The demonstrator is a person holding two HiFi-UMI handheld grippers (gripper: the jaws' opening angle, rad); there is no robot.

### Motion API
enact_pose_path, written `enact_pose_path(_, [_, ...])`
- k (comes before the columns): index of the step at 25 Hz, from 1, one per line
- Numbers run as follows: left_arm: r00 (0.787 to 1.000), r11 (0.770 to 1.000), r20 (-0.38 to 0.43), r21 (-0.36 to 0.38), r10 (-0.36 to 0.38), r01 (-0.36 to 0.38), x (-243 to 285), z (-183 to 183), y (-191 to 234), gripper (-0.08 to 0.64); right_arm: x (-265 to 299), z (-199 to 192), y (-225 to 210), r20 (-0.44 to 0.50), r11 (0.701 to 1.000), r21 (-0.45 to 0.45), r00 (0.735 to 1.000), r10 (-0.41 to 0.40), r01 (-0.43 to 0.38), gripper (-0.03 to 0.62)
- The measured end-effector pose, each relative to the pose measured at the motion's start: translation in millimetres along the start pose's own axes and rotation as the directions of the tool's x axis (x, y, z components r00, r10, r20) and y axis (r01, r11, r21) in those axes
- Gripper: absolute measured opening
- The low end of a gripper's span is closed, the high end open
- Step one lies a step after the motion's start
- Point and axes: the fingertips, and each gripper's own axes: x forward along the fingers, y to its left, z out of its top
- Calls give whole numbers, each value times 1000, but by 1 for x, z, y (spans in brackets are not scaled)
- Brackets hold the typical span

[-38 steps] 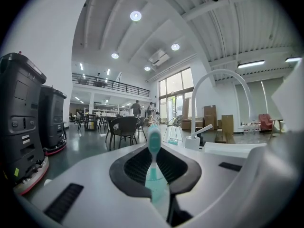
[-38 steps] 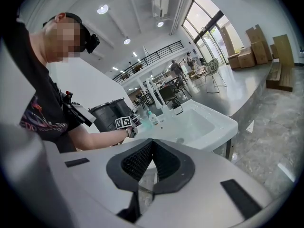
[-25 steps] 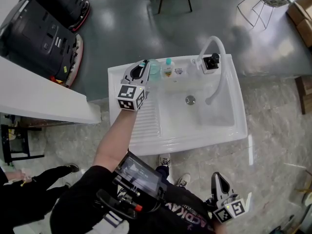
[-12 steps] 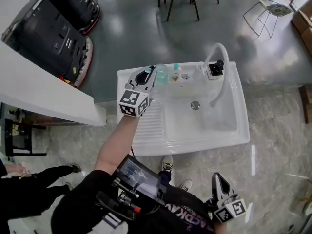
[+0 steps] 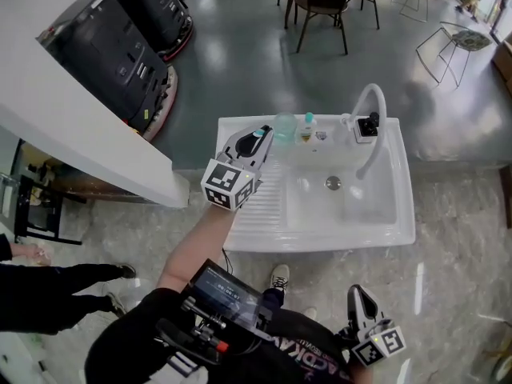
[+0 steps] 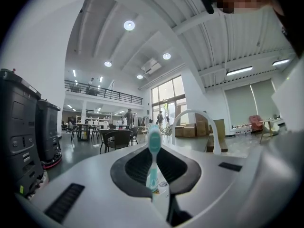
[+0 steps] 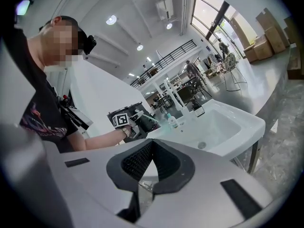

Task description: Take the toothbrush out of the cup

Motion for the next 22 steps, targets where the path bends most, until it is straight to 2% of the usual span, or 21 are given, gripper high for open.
enact_pose_path(10, [1000, 1000, 19, 9, -18, 18, -51, 29, -37, 31, -19, -2, 16, 21, 998, -18, 997, 68, -68, 9])
enact_pose_path(17, [998, 998, 18, -20, -61, 61, -87, 39, -90, 31, -34, -2, 26, 29, 990, -36, 990, 139, -138, 9])
enact_pose_path(22, [998, 997, 33, -46, -54, 55, -116, 50, -125, 31, -50, -4, 29, 9, 979, -40, 980, 198, -198, 9])
